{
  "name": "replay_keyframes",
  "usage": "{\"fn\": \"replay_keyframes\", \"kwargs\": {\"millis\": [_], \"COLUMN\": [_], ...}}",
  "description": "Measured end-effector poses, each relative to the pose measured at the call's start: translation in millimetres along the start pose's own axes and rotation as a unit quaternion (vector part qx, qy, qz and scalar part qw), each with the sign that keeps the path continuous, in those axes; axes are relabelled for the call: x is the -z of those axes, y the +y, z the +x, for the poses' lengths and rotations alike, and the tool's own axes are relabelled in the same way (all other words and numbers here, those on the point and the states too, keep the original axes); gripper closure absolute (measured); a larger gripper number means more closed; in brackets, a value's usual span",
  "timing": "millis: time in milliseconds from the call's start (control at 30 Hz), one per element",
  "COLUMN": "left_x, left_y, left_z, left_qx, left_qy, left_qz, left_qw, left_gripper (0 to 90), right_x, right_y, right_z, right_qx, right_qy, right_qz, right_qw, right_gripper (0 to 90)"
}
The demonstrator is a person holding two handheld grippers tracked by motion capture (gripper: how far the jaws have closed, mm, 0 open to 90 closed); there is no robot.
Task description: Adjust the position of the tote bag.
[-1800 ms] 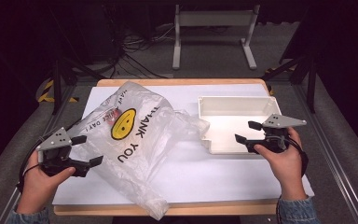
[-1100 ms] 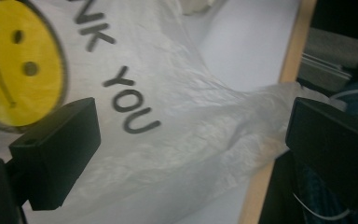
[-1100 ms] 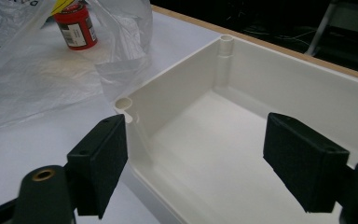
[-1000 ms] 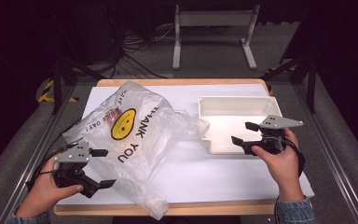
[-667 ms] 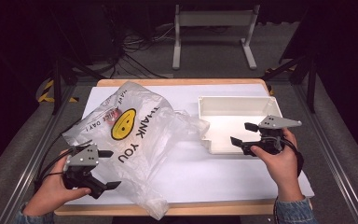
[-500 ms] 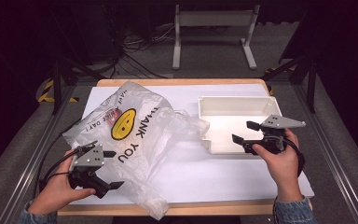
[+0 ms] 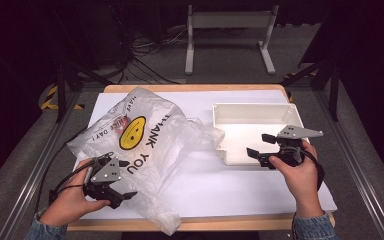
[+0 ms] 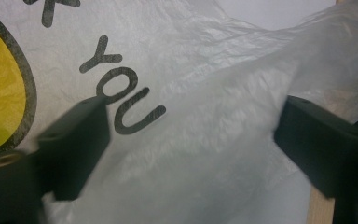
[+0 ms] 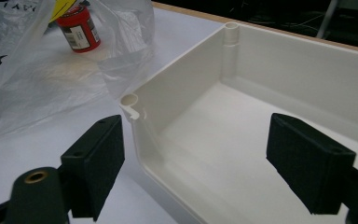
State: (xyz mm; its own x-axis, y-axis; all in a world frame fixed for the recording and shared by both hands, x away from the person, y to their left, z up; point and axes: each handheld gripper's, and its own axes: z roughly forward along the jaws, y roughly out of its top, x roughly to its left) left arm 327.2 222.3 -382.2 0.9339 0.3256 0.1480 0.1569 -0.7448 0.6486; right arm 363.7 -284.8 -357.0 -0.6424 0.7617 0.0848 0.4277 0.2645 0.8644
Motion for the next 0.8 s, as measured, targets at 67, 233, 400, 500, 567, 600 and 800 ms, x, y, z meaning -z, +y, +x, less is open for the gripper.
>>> {"fn": "replay_keyframes", "kwargs": {"millis": [67, 233, 400, 500, 567, 600, 800], "left_x": [2.4, 13.5, 22.0, 26.9, 31.2, 32.9, 42.7], "left_y": [-0.6, -0.8, -2.8, -5.0, -7.0, -8.1, -14.2], "left_z": [1.3, 3.4, 6.4, 8.7, 10.7, 11.5, 16.7], "left_qx": [0.0, 0.003, 0.016, 0.028, 0.039, 0.045, 0.064], "left_qy": [0.001, 0.008, 0.02, 0.022, 0.028, 0.031, 0.043], "left_qz": [0.0, -0.023, -0.049, -0.067, -0.083, -0.093, -0.129], "left_qw": [1.0, 0.9997, 0.9985, 0.9971, 0.9954, 0.9942, 0.9886], "left_gripper": [37.3, 71.5, 81.5, 84.1, 84.6, 85.0, 85.7], "right_x": [-1.7, -6.3, -15.5, -18.7, -23.6, -25.2, -41.1], "right_y": [-0.1, 1.7, 3.9, 5.8, 9.5, 11.0, 21.2], "right_z": [1.5, 6.1, 14.0, 17.2, 22.4, 24.1, 33.7], "right_qx": [0.001, 0.009, 0.022, 0.027, 0.037, 0.04, 0.055], "right_qy": [0.003, 0.009, 0.022, 0.027, 0.039, 0.043, 0.061], "right_qz": [0.001, 0.002, 0.005, 0.003, -0.004, -0.006, -0.02], "right_qw": [1.0, 0.9999, 0.9995, 0.9993, 0.9986, 0.9983, 0.9964], "right_gripper": [19.7, 19.7, 19.9, 20.0, 19.9, 19.9, 18.9]}}
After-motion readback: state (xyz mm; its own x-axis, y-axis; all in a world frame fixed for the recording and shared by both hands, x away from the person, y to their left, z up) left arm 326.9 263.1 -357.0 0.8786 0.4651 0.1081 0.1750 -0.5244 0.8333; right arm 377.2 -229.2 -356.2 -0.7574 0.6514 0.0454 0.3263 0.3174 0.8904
